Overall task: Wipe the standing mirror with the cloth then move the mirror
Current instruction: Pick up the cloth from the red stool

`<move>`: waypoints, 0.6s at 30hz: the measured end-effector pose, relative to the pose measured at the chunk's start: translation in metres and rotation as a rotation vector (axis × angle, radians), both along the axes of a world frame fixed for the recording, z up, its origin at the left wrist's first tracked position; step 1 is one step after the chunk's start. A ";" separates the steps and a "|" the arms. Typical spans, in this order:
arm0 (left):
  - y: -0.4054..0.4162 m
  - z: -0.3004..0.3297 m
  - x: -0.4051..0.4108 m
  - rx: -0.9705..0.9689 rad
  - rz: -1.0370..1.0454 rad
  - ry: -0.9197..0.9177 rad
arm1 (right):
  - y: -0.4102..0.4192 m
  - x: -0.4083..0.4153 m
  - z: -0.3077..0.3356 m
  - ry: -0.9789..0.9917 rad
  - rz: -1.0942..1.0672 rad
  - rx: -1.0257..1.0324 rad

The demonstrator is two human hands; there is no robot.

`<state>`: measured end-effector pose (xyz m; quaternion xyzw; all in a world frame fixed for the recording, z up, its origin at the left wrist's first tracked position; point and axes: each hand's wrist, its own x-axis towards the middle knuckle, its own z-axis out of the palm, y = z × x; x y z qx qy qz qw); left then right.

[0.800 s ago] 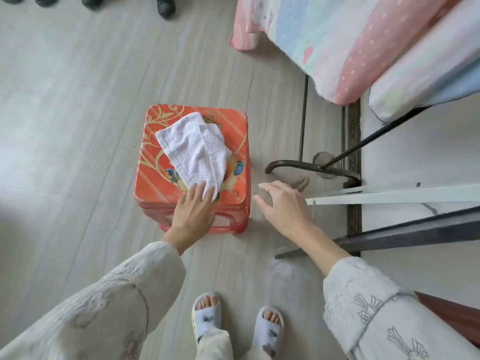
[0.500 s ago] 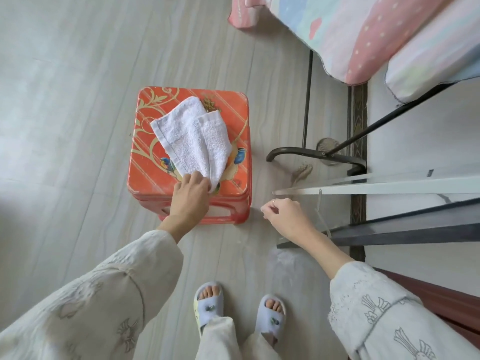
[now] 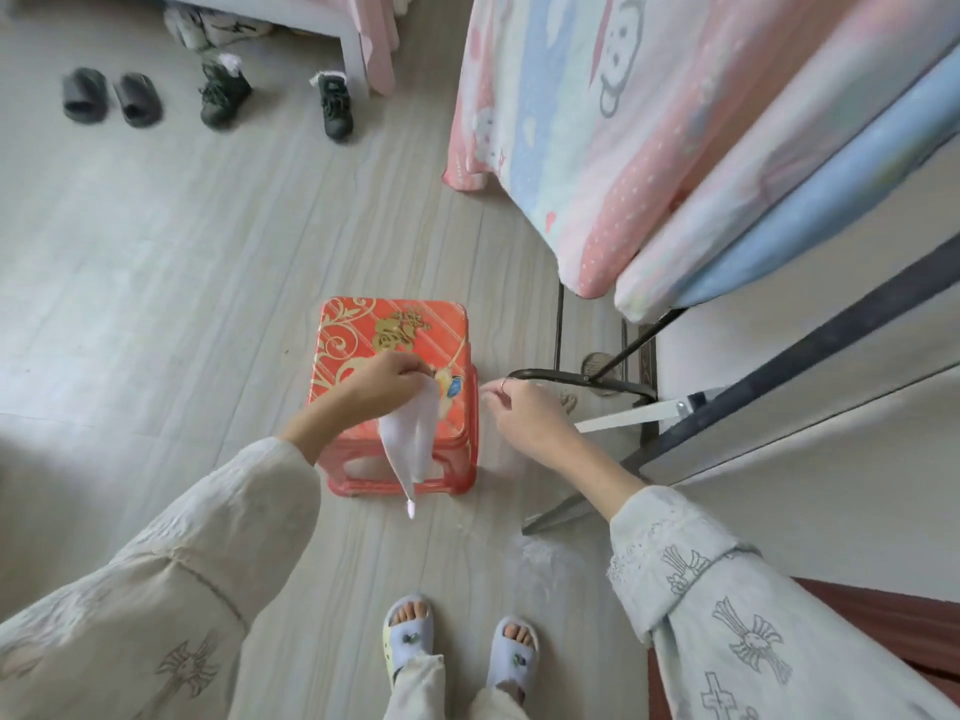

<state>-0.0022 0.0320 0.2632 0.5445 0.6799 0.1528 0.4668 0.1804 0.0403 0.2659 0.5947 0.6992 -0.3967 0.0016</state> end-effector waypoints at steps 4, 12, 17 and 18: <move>-0.015 0.071 0.025 -0.011 -0.123 -0.083 | -0.009 0.013 0.061 0.051 0.089 -0.028; -0.035 0.180 0.068 0.070 -0.280 -0.064 | -0.038 0.059 0.151 0.344 0.045 -0.321; -0.037 0.229 0.086 0.218 -0.225 -0.035 | -0.041 0.079 0.185 0.378 0.059 -0.260; -0.037 0.234 0.087 0.241 -0.205 -0.037 | -0.040 0.082 0.188 0.400 0.043 -0.263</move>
